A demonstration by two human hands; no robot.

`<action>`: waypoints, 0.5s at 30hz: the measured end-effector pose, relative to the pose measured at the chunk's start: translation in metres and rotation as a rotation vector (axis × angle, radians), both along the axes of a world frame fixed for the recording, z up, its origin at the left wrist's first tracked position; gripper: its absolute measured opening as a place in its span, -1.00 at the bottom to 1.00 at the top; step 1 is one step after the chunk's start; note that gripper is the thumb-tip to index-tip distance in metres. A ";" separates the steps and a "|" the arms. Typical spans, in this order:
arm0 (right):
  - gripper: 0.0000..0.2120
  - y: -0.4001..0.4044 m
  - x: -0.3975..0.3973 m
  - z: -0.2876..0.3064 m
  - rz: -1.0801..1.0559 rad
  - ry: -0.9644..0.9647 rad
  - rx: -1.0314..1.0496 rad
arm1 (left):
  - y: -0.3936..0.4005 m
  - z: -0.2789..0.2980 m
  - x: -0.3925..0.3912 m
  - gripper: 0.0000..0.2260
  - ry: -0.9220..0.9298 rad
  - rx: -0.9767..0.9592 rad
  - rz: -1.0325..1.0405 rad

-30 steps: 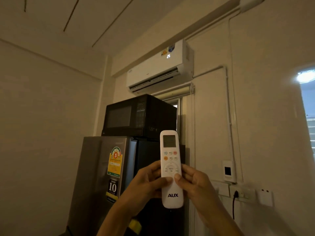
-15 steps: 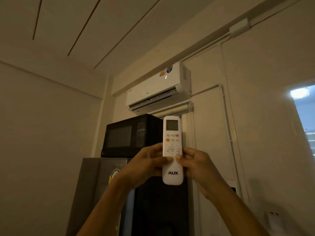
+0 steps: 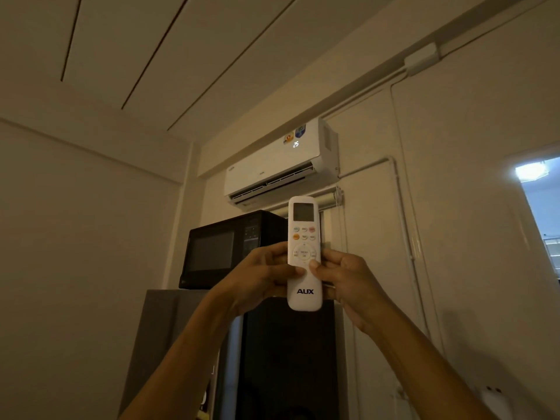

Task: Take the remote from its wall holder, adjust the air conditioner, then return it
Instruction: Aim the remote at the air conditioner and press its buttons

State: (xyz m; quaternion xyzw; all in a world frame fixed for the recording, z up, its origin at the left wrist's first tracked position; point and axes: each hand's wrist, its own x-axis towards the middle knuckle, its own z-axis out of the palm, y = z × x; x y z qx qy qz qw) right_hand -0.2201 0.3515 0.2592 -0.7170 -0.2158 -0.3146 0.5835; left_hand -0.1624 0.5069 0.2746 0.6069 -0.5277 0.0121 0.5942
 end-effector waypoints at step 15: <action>-0.85 -0.012 0.014 -0.007 0.082 0.089 0.129 | -0.010 -0.019 0.005 -0.65 0.013 -0.025 0.017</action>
